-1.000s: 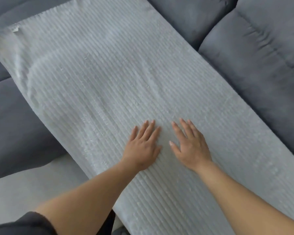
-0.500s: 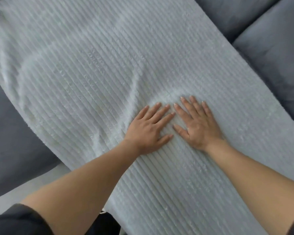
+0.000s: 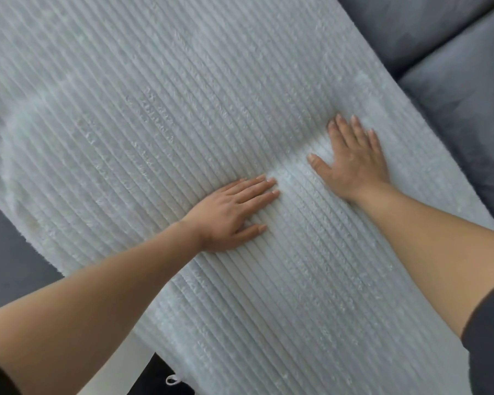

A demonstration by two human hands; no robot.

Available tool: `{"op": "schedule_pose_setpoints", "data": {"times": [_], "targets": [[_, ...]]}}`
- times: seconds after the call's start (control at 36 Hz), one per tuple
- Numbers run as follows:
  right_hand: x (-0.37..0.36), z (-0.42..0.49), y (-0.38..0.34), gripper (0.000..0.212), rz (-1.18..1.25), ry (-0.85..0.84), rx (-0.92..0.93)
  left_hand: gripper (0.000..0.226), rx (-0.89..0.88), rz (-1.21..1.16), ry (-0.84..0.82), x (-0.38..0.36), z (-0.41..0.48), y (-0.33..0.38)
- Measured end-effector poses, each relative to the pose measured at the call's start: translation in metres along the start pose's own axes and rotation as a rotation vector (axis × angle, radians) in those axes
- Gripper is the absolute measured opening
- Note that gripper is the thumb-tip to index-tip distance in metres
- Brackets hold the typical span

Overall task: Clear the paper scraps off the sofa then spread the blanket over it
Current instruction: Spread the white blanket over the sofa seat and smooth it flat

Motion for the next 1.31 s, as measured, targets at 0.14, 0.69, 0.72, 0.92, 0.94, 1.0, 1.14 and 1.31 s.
{"op": "schedule_pose_setpoints", "data": {"times": [0.14, 0.69, 0.72, 0.92, 0.94, 1.0, 1.14, 1.31], "targets": [[0.004, 0.018, 0.014, 0.085, 0.037, 0.051, -0.164, 0.067, 0.007, -0.022, 0.029, -0.001, 0.000, 0.002], [0.026, 0.070, 0.050, 0.103, 0.122, 0.045, -0.523, 0.067, 0.189, 0.074, 0.113, -0.035, -0.166, -0.061], [0.029, 0.065, 0.040, 0.100, 0.108, 0.098, -0.532, 0.067, 0.207, 0.082, 0.117, -0.037, -0.174, -0.062], [0.015, -0.003, -0.123, 0.087, 0.250, 0.235, -0.231, 0.057, 0.342, -0.126, 0.266, -0.016, -0.166, -0.028], [0.011, -0.016, -0.152, 0.086, 0.259, 0.233, -0.156, 0.055, 0.338, -0.152, 0.299, -0.012, -0.161, -0.020], [0.000, -0.038, -0.201, 0.079, 0.264, 0.233, -0.009, 0.055, 0.334, -0.196, 0.336, -0.008, -0.149, -0.009], [-0.021, -0.063, -0.242, 0.056, 0.260, 0.223, 0.174, 0.060, 0.386, -0.200, 0.265, -0.028, -0.151, -0.019], [-0.031, -0.062, -0.239, 0.058, 0.203, 0.227, 0.195, 0.066, 0.425, 0.023, 0.238, -0.063, -0.211, -0.065]]}}
Point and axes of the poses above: each hand's wrist, its own z-axis towards the middle knuckle, its own x-axis out of the back of the hand, y = z × x, the point moved 4 cm from there along z, towards the middle knuckle, and after that the axes turned 15 degrees about x, right-handed, at the moved point
